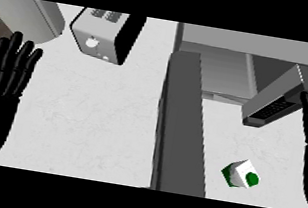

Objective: Pick up the milk, place it into the microwave and close the microwave

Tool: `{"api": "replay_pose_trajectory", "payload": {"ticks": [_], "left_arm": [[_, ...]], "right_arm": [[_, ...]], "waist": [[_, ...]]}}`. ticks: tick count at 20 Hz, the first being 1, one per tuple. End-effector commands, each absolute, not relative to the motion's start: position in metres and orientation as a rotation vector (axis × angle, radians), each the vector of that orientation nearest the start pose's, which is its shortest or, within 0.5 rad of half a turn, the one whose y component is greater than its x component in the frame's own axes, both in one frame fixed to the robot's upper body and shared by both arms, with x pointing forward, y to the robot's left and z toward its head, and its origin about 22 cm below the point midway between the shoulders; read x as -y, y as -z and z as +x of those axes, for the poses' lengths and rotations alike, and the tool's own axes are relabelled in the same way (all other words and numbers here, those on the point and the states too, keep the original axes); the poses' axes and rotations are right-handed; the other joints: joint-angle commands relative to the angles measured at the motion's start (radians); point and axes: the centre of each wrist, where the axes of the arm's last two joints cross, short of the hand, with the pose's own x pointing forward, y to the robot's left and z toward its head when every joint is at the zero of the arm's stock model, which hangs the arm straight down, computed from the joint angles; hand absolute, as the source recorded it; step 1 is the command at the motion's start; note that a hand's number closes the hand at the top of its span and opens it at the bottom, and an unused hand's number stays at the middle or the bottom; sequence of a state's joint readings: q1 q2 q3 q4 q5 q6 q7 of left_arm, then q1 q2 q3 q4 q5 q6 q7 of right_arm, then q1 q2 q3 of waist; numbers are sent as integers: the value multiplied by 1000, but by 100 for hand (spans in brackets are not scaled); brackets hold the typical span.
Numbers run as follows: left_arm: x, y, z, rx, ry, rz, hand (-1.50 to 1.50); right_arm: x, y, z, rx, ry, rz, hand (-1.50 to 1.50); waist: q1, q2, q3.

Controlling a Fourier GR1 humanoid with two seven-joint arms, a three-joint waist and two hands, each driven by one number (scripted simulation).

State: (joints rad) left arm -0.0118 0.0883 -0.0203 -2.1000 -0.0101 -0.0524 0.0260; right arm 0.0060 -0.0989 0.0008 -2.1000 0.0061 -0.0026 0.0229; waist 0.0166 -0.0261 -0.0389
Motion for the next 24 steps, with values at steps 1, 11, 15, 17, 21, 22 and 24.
{"api": "replay_pose_trajectory", "payload": {"ticks": [1, 11, 15, 17, 21, 22, 24], "left_arm": [[-236, -119, 210, 2091, 127, -3, -150], [-202, -90, 216, 1941, 17, -110, -150], [-173, -63, 200, 1936, 13, -110, -150], [-171, -61, 193, 1929, 14, -129, -150], [-150, -55, 185, 1937, 12, -128, -150], [-142, -35, 179, 1929, 15, -121, -150], [-134, -49, 178, 1935, 19, -135, -150]], "right_arm": [[232, -130, 196, 2098, -137, -55, -150], [269, -79, 113, 1961, -99, 84, -150], [282, -69, 81, 1917, -133, 94, -150], [269, -55, 86, 1919, -121, 74, -150], [284, -29, 56, 1880, -109, 76, -150], [307, -36, 56, 1871, -138, 41, -150], [293, -11, 68, 1868, -124, 33, -150]], "waist": [[-19, 24, 38], [-34, 24, 40], [-36, 22, 39], [-26, 24, 39], [-30, 23, 39], [-29, 24, 39], [-23, 24, 39]]}}
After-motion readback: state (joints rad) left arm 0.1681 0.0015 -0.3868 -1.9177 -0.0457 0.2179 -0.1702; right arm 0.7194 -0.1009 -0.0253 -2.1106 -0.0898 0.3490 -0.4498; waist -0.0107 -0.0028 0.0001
